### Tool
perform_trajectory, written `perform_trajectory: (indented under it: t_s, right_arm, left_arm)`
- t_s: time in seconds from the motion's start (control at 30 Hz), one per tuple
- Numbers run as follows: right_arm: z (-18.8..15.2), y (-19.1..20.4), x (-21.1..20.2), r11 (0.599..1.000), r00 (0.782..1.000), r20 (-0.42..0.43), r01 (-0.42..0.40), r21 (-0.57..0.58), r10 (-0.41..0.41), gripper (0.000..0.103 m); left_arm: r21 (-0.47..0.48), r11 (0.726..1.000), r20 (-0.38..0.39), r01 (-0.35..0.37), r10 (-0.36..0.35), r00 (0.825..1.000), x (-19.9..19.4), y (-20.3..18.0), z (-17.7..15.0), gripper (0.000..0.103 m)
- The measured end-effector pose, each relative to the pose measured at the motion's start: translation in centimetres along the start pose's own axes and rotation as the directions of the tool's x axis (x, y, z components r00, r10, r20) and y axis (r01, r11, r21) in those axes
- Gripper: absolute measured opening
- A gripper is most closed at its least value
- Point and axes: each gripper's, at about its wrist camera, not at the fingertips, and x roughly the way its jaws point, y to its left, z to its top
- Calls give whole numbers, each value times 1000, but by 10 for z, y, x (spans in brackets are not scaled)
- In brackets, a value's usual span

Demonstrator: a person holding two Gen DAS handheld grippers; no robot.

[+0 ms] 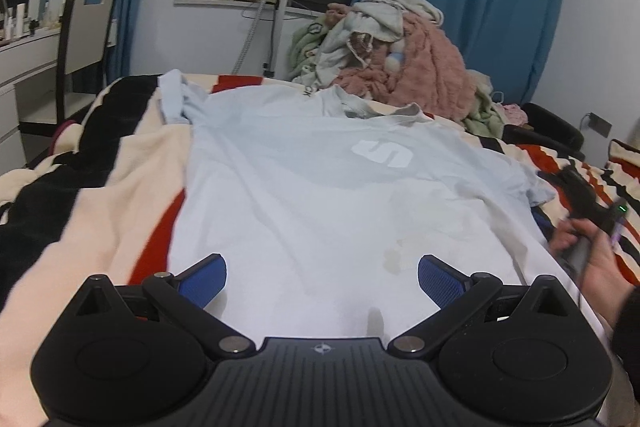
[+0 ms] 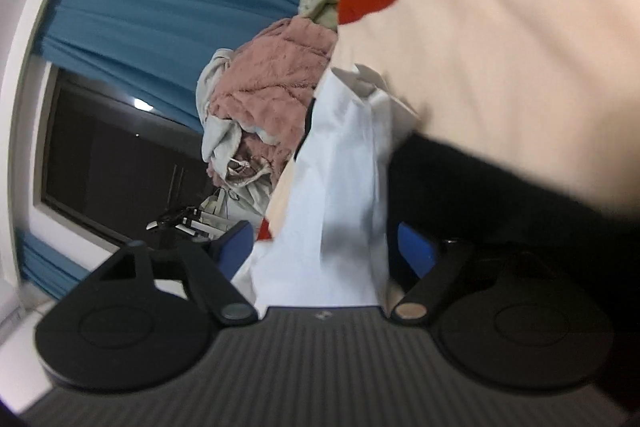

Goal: Fold clothes
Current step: 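Grasp a T-shirt sleeve with the right gripper and fold it across the body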

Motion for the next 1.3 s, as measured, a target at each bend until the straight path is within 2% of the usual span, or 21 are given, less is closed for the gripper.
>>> perform_trajectory:
  t_s: [0.13,0.23,0.37,0.4,0.43,0.5,0.57,0.67,0.83,0.93,1.03,1.07,1.13,1.2,1.3]
  right_arm:
    - [7,-5,39,994,1000,15,0,-105,1,72]
    - [11,6,67,982,1000,15,14,-188,-11,73]
    - [26,21,91,961,997,16,79,-267,-77,70]
    - [30,25,96,953,995,17,96,-287,-95,58]
    - [33,30,100,945,993,19,114,-307,-113,35]
    - [34,48,94,915,986,42,166,-367,-162,10]
    - [34,71,83,885,982,71,191,-425,-178,9]
    - [23,121,66,810,976,122,220,-544,-183,9]
    - [-14,215,40,682,970,186,242,-691,-156,8]
    - [-54,262,37,590,967,217,254,-767,-135,8]
    - [-109,298,43,465,967,230,256,-848,-113,8]
    - [-129,305,47,432,969,223,246,-868,-103,8]
    - [-179,317,61,331,976,200,217,-918,-85,8]
    - [-224,321,78,248,984,159,176,-953,-85,8]
    - [-278,313,108,198,988,88,113,-974,-129,9]
  left_arm:
    - [-11,1000,-21,29,-29,999,19,-4,1,103]
    - [-37,998,-12,43,-44,999,35,-8,8,103]
    - [-12,999,2,38,-38,999,46,-11,13,103]
    - [-4,999,3,31,-31,1000,48,-11,14,103]
    - [-5,1000,-2,30,-30,1000,49,-11,15,103]
    - [-3,1000,-10,30,-30,999,48,-10,16,103]
    - [27,999,1,22,-22,1000,40,-12,18,103]
    - [73,997,19,8,-10,1000,28,-14,21,103]
    - [60,998,69,-31,27,997,0,3,26,103]
    - [47,997,100,-55,50,994,-18,15,28,103]
    - [34,996,130,-78,73,989,-35,27,31,103]
    - [29,996,139,-86,81,987,-41,31,32,103]
    - [19,995,159,-101,97,983,-53,39,33,103]
    - [8,992,167,-125,122,978,-51,50,35,103]
    - [-12,987,173,-159,158,972,-42,63,33,103]
